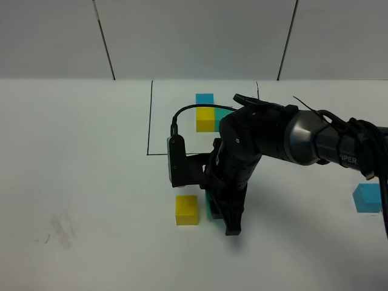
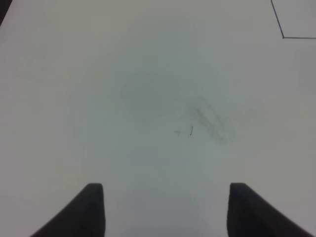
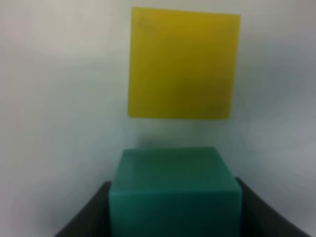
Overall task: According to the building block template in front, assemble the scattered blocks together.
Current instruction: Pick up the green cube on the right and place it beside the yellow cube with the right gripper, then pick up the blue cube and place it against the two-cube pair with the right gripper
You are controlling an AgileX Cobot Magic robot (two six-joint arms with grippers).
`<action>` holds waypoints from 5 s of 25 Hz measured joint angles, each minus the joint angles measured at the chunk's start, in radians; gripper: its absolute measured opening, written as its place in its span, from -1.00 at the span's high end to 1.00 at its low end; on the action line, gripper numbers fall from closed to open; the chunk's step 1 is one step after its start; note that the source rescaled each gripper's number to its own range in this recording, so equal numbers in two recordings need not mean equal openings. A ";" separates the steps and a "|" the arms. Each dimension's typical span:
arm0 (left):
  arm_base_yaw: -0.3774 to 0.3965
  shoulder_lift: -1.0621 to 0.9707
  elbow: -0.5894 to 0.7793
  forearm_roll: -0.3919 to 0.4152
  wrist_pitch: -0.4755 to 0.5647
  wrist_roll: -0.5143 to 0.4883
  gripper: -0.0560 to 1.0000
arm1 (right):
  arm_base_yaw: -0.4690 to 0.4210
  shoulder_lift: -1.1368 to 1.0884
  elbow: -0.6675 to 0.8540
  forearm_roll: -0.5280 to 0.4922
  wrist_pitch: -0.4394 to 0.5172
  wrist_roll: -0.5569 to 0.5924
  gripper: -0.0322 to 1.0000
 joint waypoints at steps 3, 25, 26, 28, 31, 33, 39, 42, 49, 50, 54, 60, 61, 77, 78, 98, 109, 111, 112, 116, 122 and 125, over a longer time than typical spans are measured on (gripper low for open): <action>0.000 0.000 0.000 0.000 0.000 0.000 0.51 | 0.000 0.006 0.000 0.003 -0.020 0.000 0.94; 0.000 0.000 0.000 0.001 0.000 0.000 0.51 | 0.010 0.014 0.000 0.037 -0.063 -0.030 0.94; 0.000 0.000 0.000 0.001 0.000 0.000 0.51 | 0.010 0.020 0.000 0.038 -0.062 -0.030 0.94; 0.000 0.000 0.000 0.001 0.000 0.000 0.51 | 0.010 0.029 -0.001 0.044 -0.057 -0.030 0.94; 0.000 0.000 0.000 0.001 0.000 0.000 0.51 | 0.010 0.040 -0.001 0.046 -0.054 -0.030 0.94; 0.000 0.000 0.000 0.001 0.000 0.000 0.51 | 0.010 0.041 -0.001 0.046 -0.054 -0.030 0.94; 0.000 0.000 0.000 0.001 0.000 0.000 0.51 | 0.010 0.044 -0.001 0.045 -0.060 -0.030 0.94; 0.000 0.000 0.000 0.001 0.000 0.000 0.51 | 0.010 0.055 -0.001 0.045 -0.062 -0.030 0.94; 0.000 0.000 0.000 0.002 0.000 0.000 0.51 | 0.010 0.102 -0.066 0.044 -0.032 -0.030 0.94; 0.000 0.000 0.000 0.002 0.000 0.000 0.51 | 0.010 0.108 -0.073 0.044 -0.021 -0.030 0.94; 0.000 0.000 0.000 0.002 0.000 0.000 0.51 | 0.010 0.119 -0.090 0.044 0.001 -0.025 0.94; 0.000 0.000 0.000 0.002 0.000 0.000 0.51 | 0.009 0.120 -0.092 0.044 0.024 0.043 0.94; 0.000 0.000 0.000 0.002 0.000 0.000 0.51 | 0.009 0.120 -0.092 0.043 0.027 0.055 0.94; 0.000 0.000 0.000 0.002 0.000 0.000 0.51 | 0.001 0.121 -0.093 0.027 0.059 0.078 0.31; 0.000 0.000 0.000 0.002 0.000 0.000 0.51 | -0.001 0.121 -0.093 0.023 0.059 0.099 -0.02; 0.000 0.000 0.000 0.002 0.000 0.000 0.51 | -0.324 -0.440 0.378 -0.266 -0.037 1.295 -0.91; 0.000 0.000 0.000 0.002 0.000 0.000 0.51 | -0.538 -0.482 0.479 -0.324 -0.151 1.346 -0.87; 0.000 0.000 0.000 0.002 0.000 0.000 0.51 | -0.551 -0.482 0.479 -0.330 -0.154 1.340 -0.87; 0.000 0.000 0.000 0.002 0.000 0.000 0.51 | -0.558 -0.478 0.479 -0.332 -0.156 1.335 -0.87; 0.000 0.000 0.000 0.002 0.000 0.000 0.51 | -0.566 -0.441 0.479 -0.341 -0.165 1.317 -0.87; 0.000 0.000 0.000 0.002 0.000 0.000 0.51 | -0.566 -0.369 0.480 -0.355 -0.196 1.306 -0.86; 0.000 0.000 0.000 0.002 0.000 0.000 0.51 | -0.566 -0.338 0.480 -0.360 -0.214 1.306 -0.84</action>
